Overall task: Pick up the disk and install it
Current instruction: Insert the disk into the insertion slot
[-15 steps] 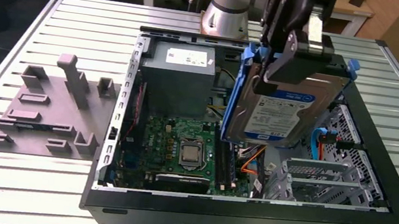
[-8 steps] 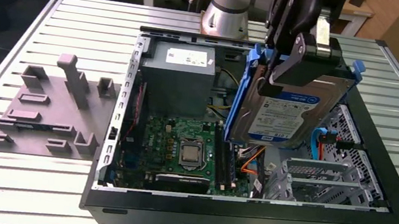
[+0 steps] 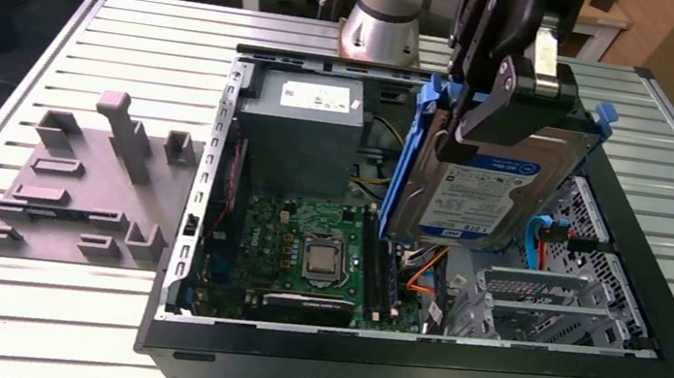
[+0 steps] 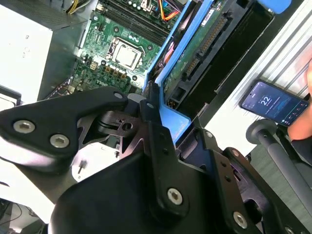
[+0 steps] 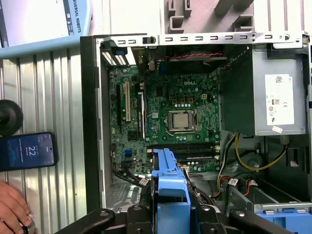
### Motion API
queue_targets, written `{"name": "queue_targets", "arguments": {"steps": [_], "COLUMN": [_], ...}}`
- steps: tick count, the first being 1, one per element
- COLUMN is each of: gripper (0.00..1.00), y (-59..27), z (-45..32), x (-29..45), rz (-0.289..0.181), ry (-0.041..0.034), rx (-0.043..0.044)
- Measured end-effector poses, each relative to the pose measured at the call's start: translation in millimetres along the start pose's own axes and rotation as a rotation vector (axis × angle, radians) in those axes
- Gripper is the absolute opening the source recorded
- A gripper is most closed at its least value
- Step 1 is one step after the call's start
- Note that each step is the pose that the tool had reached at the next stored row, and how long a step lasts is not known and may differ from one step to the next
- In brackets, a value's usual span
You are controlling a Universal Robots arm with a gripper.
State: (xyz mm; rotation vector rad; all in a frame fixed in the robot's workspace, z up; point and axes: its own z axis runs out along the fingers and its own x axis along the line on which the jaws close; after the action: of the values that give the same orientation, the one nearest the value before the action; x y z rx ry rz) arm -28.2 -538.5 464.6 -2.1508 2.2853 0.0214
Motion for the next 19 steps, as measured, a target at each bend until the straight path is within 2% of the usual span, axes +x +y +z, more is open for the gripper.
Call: {"name": "queue_targets", "arguments": {"steps": [8,13,19], "gripper": [0.36,0.36,0.36], "y": [-0.9,-6.4,-6.6], "z": [0.0,0.2,0.2], "x": [11.4,12.8,13.0], "rz": [0.000,0.000,0.000], "ry": [0.0001,0.0000,0.0000], "rx": [0.0000,0.0000,0.0000]}}
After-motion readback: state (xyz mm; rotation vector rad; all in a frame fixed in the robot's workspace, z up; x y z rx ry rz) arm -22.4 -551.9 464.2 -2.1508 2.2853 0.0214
